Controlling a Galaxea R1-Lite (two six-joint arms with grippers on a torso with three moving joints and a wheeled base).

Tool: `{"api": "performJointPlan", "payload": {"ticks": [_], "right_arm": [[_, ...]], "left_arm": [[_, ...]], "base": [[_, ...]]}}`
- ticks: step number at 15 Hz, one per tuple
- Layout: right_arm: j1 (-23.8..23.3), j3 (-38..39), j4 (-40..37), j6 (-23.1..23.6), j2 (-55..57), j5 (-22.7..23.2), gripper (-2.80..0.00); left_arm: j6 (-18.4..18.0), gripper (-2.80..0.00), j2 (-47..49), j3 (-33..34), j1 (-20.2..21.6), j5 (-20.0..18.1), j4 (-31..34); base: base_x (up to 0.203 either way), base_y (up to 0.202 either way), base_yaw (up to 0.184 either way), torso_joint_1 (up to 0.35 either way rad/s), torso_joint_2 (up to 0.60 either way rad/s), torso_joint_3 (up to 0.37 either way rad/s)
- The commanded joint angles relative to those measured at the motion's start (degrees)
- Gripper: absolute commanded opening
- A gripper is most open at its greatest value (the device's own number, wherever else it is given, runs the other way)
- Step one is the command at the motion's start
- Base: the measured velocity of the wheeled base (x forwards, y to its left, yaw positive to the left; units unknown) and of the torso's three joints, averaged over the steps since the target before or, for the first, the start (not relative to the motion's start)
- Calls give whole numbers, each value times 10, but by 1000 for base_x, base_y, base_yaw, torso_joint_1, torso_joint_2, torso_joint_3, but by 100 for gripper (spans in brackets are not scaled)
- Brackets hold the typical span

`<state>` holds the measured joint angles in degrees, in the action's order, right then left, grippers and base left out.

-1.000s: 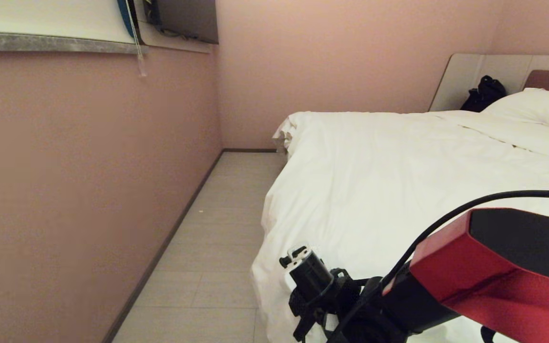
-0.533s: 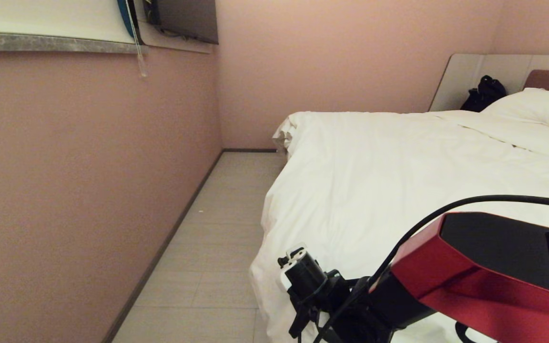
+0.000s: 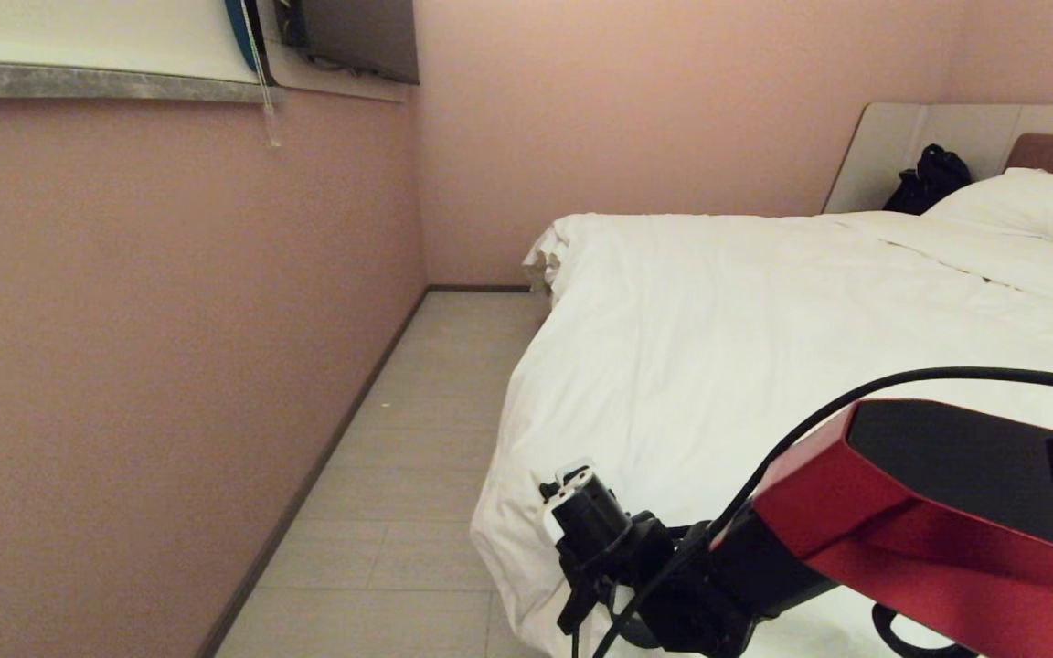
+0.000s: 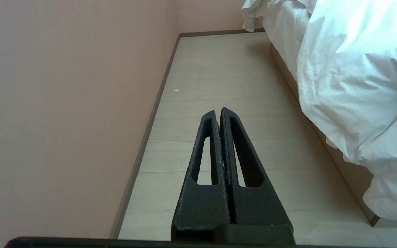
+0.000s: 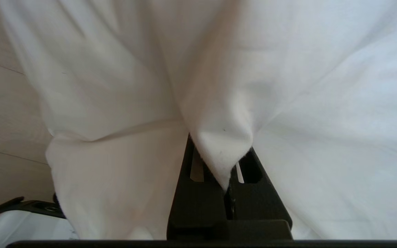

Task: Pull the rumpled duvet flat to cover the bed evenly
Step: Flatten the corners of the folded blanket

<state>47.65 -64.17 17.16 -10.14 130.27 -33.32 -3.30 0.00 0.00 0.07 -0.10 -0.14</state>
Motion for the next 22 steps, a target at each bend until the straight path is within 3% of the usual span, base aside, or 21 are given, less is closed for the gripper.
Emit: {"api": "performJointPlan", "payload": {"ticks": [1,5,11,14,17,22], "right_arm": [[-6,0,1,-1,-24,-2,-280],[-30,-4,-4,4,-113,-3,-280],[-171,-47,-44,7,-197,17,-280],[-208,-67,-43,4,-192,32,-280],[-222,-77,-43,-7,-176,58,-280],[-214,-74,-41,-21,-162,59,-280]], "left_arm": [[0,-280,0,0,0,0,0],[0,-280,0,0,0,0,0],[0,-280,0,0,0,0,0],[0,-280,0,0,0,0,0],[0,-280,0,0,0,0,0],[-3,-280,0,0,0,-1,1]], "base": [[0,0,0,0,0,0],[0,0,0,0,0,0],[0,0,0,0,0,0],[0,0,0,0,0,0],[0,0,0,0,0,0],[0,0,0,0,0,0]]}}
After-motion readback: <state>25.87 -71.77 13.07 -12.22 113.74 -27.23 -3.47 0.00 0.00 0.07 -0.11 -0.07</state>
